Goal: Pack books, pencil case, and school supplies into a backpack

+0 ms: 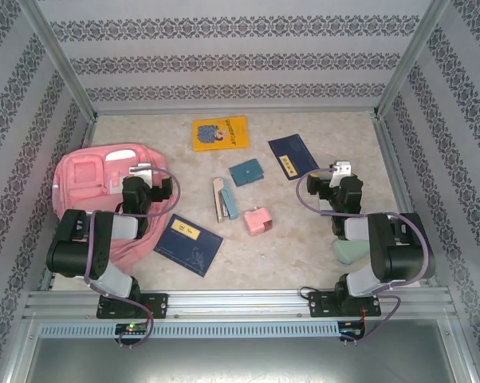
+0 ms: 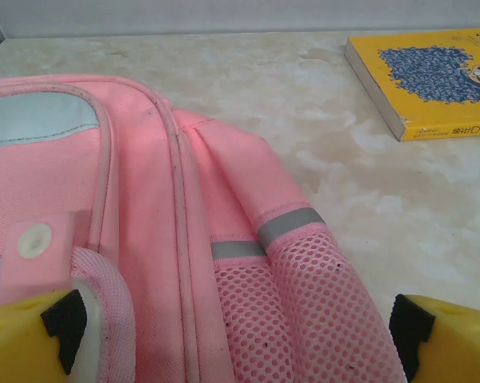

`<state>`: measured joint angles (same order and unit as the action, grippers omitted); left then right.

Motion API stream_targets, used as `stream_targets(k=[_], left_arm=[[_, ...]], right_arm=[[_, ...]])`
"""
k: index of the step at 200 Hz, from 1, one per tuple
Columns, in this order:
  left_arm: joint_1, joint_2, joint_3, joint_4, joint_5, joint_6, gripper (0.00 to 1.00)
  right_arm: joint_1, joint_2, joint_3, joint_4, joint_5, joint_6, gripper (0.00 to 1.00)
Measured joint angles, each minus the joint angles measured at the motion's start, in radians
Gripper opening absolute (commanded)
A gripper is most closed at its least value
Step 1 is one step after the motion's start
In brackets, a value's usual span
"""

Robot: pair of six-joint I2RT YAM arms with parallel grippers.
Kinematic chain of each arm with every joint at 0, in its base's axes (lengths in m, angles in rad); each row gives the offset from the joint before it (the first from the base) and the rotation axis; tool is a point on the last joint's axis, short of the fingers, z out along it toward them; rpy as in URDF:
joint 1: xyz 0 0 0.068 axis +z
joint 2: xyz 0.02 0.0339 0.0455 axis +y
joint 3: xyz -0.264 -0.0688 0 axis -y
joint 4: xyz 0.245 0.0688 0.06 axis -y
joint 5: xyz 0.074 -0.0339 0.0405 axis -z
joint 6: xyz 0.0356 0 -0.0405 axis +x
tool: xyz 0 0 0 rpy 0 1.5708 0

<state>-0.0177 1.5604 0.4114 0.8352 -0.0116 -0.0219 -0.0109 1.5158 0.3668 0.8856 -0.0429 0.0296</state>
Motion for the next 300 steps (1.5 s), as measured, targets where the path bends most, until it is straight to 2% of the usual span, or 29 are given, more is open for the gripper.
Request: stream_targets(k=[263,279,300], left_arm=[[0.0,0.0,0.0,-0.002,0.0,0.0,0.99],[0.0,-0.023,0.019,-0.079,-0.011,-0.001,1.0],[0.001,-0.103,0.119,-0.285,-0.042,-0.01,0.99]], right_arm=[[0.0,0.0,0.0,0.0,0.0,0.0,0.98],[0.0,-0.002,0.0,-0.001,0.006,0.001,0.98],[0.002,-0.061,0.003,-0.068,0.039,0.002,0.98]])
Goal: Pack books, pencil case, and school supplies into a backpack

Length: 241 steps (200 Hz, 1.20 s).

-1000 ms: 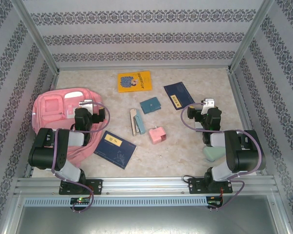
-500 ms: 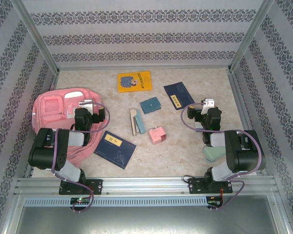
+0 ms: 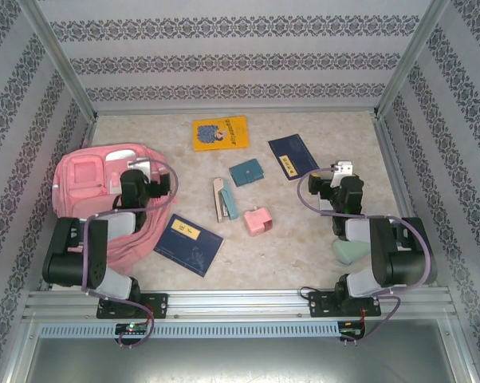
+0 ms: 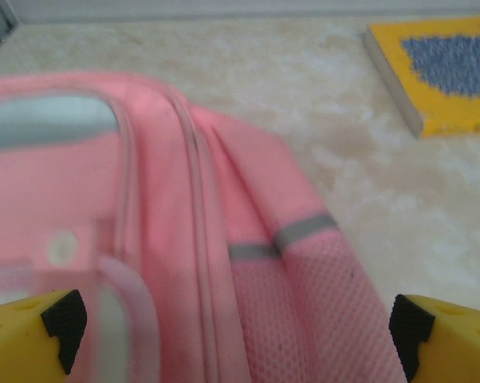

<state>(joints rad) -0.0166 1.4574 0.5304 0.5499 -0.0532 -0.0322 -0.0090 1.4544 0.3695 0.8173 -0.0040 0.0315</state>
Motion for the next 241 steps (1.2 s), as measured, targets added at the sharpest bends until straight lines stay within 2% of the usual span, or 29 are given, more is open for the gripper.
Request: stream_targets(k=[24,45,78,100,142,173,202,241], left_arm=[[0.002,-0.114,0.166,-0.229,-0.048,-0.054,0.99],[0.008,-0.171,0.336,-0.439,-0.109,-0.151,0.99],[0.018,-0.138,0.534,-0.71,-0.103,-0.222,1.0],[0.018,-0.071,0.568,-0.833,-0.058,-0.241,0.9],[0.012,0.104,0.593,-0.997,0.042,-0.249,0.73],[-0.016,0.223,0.655,-1.054,0.066,-0.249,0.68],[-0.061,0.336,0.763,-1.1,0.042,-0.245,0.61],[-0.075,0.521,0.951,-1.177,-0.03,-0.249,0.6]], right_arm=[[0.005,-0.138,0.025,-0.119,0.071,0.033,0.98],[0.001,-0.272,0.09,-0.269,0.113,0.135,0.98],[-0.002,-0.375,0.183,-0.395,0.082,0.259,0.98],[0.021,-0.375,0.243,-0.503,0.053,0.307,0.98],[0.18,-0.377,0.298,-0.645,0.045,0.322,0.98],[0.281,-0.377,0.31,-0.726,0.061,0.326,0.98],[0.38,-0.356,0.326,-0.779,0.09,0.325,0.98],[0.468,-0.309,0.356,-0.822,0.112,0.325,0.98]])
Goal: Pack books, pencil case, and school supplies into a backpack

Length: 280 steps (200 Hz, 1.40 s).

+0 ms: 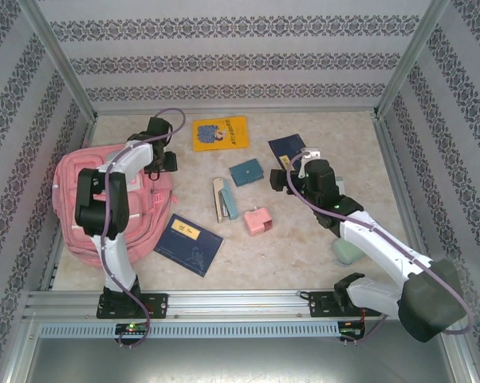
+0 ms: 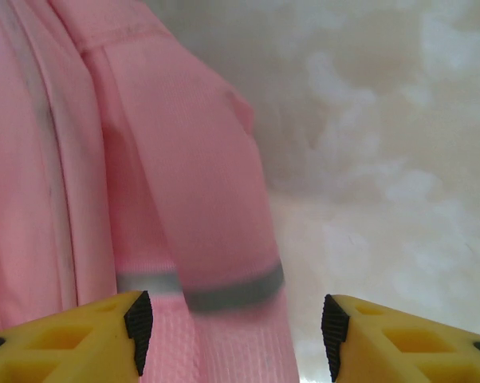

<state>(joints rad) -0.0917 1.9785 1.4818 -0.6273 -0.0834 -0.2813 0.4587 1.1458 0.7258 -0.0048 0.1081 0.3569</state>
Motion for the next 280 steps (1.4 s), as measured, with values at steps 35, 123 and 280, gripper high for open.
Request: stream_targets(k=[35,123,280], left_arm=[[-0.001,0.137,0.11,-0.079,-0.065,-0.02,0.39],[-0.119,0.184,0.248,-0.129,-0.044,-0.014,0.08],[-0.345,0.159,0.266,-0.116,0.019,0.116,0.48]], right_arm=[[0.056,0.036,0.03,-0.031,0.019,-0.005,0.98],[0.068,0.101,0.07,-0.055,0.023,-0.015,0.98],[0.088,0.251,0.16,-0.052,-0.124,0.007,0.9]])
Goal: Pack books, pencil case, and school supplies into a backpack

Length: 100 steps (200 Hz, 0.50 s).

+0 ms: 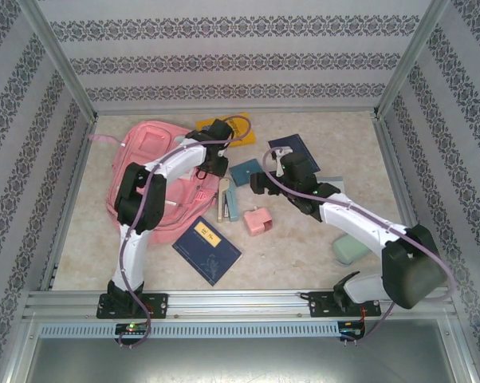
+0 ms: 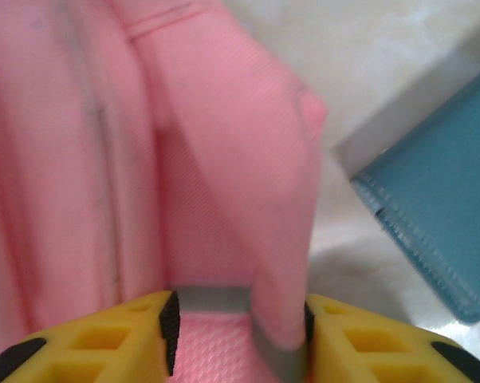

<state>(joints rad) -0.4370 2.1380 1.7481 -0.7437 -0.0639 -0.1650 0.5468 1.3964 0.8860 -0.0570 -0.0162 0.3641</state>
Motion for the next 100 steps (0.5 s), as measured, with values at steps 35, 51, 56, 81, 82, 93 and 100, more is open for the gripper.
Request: stream_targets(k=[35,51,56,81,82,93,100], left_arm=[[0.032,-0.206,-0.148,-0.002,-0.03,-0.048,0.46],[0.04,-0.328,-0.237,0.003,-0.051,-0.098,0.45],[0.04,-0.365,-0.268,0.003,-0.056,-0.114,0.45],[0.042,-0.517,-0.442,0.003,-0.072,-0.217,0.43],[0.042,-0.521,-0.447,0.002,-0.072,-0.221,0.42],[0.042,-0.569,-0.531,-0.001,-0.068,-0.279,0.41],[0.042,-0.594,-0.584,0.0,-0.067,-0.319,0.4]], right_arm=[[0.019,0.143,0.132,0.0,-0.075,0.032,0.76],[0.021,0.241,0.223,0.0,-0.116,0.052,0.72],[0.021,0.271,0.251,0.0,-0.127,0.057,0.7],[0.021,0.423,0.397,-0.009,-0.182,0.1,0.6],[0.021,0.427,0.402,-0.009,-0.184,0.1,0.6],[0.021,0.499,0.474,-0.016,-0.213,0.121,0.55],[0.021,0.541,0.518,-0.024,-0.229,0.135,0.52]])
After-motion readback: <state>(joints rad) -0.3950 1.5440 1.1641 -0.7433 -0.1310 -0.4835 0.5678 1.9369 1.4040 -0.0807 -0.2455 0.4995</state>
